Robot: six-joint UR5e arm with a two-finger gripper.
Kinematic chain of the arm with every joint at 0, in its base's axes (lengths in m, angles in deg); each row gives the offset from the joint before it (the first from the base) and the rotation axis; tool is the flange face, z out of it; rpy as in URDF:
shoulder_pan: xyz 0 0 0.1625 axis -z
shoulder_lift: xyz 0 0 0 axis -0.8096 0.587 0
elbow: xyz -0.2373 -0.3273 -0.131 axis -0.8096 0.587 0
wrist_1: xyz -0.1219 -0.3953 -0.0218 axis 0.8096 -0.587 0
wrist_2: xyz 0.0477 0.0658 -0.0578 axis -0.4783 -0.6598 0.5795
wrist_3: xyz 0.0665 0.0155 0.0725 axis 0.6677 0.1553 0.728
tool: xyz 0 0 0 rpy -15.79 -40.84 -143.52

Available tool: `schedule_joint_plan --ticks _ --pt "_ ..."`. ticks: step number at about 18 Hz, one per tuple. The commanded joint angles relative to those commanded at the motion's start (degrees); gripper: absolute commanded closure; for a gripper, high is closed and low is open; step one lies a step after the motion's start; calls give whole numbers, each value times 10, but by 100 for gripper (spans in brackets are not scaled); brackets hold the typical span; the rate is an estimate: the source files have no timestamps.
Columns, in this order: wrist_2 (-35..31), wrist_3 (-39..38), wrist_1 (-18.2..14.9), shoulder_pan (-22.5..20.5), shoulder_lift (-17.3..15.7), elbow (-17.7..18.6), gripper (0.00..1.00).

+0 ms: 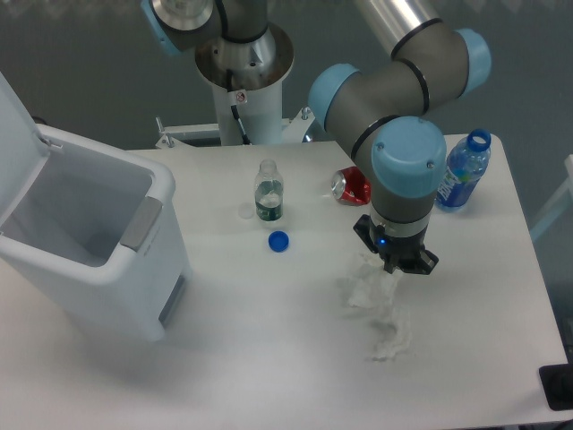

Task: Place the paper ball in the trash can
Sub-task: 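Close the gripper on the crumpled white tissue and lift it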

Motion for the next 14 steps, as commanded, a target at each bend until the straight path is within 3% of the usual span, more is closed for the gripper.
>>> schedule_joint_plan --ticks 6,9,14 --pt "28 -2 -2 1 -32 -1 100" --pt "79 -3 -13 10 -57 -1 100" --pt "156 -46 -19 28 -123 9 100"
